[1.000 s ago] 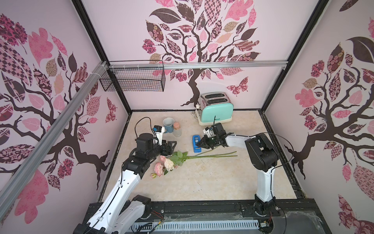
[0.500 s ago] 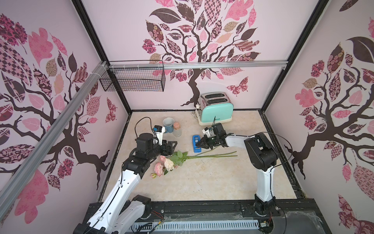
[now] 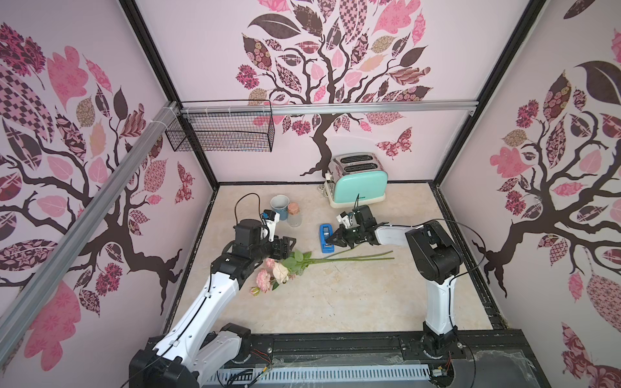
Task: Wrap bouquets with tape
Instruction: Pull the tape from the tape cutter.
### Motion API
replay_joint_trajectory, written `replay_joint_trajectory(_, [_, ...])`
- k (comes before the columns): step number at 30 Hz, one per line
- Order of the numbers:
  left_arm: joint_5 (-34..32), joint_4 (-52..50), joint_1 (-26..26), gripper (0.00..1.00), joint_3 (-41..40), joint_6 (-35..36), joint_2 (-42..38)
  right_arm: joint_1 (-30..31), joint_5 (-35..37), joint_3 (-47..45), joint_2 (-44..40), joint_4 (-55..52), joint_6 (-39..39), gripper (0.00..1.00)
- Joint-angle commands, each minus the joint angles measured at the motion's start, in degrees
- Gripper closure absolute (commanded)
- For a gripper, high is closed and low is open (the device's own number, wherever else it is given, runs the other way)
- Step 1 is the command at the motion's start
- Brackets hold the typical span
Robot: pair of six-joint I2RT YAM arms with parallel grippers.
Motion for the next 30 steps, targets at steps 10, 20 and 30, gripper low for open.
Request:
replay_joint_trajectory(10, [-8.1, -4.6, -9.6, 0.23, 3.9, 13.7, 6.3, 0.3, -5.3, -4.3, -6.1, 5.9, 4.1, 1.0])
replay_joint_trajectory(20, [-9.9, -3.6, -9.6, 0.23, 3.3, 14.9, 8.4, 0.3, -7.0, -9.3, -8.3, 12.5, 7.4, 1.0])
replay_joint_trajectory(30, [-8.8, -3.0, -9.6, 0.23, 3.1, 15.3, 9.1, 0.5, -6.9, -10.5, -11.2, 11.3, 6.0, 1.0])
